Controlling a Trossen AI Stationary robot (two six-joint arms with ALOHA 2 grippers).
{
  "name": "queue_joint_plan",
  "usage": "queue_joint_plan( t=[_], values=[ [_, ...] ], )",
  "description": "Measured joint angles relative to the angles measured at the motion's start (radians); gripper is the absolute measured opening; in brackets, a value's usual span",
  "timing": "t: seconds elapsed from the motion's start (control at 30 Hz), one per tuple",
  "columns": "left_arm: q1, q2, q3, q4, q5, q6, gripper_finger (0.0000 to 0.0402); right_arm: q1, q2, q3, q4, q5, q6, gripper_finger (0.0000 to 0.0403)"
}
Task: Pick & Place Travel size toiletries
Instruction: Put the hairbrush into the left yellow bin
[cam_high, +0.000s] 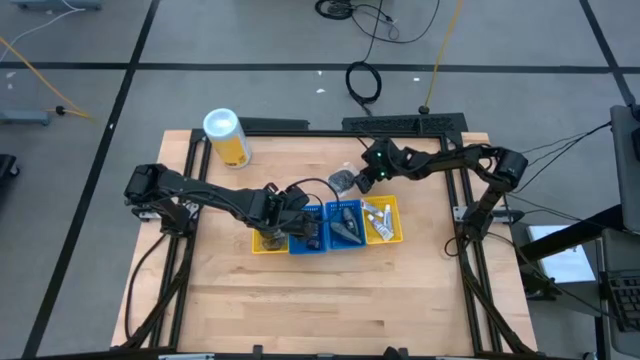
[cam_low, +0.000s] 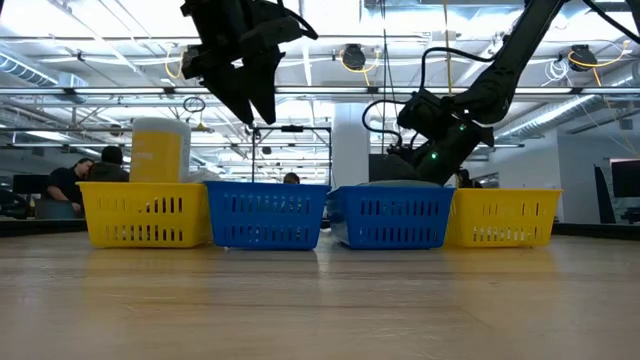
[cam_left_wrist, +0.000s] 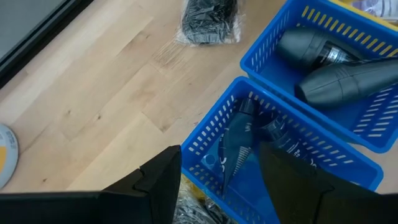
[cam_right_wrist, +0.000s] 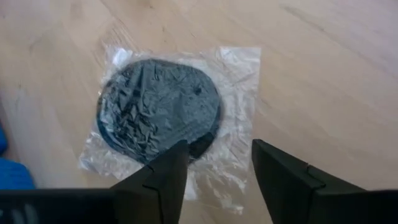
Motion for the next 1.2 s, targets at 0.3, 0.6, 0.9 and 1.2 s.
queue_joint_plan(
  t=[0.3, 0.6, 0.9, 1.2],
  values=[
    [0.0, 0.0, 0.0, 0.0, 0.0, 0.013, 0.0214, 0.021, 0.001, 0.0, 0.005, 0.002, 0.0, 0.0185],
    [0.0, 0.0, 0.0, 0.001, 0.0, 0.013, 0.0214, 0.036, 0.076, 0.002, 0.031, -0.004, 0.017, 0.0152],
    [0.0, 0.0, 0.0, 0.001, 0.003, 0.013, 0.0214, 0.035, 0.066, 0.001, 0.035, -0.014, 0.007, 0.0009],
    [0.0, 0.0, 0.0, 0.001, 0.005, 0.017, 0.0214, 0.045, -0.014, -0.002, 0.023, -0.064, 0.002, 0.0]
  ],
)
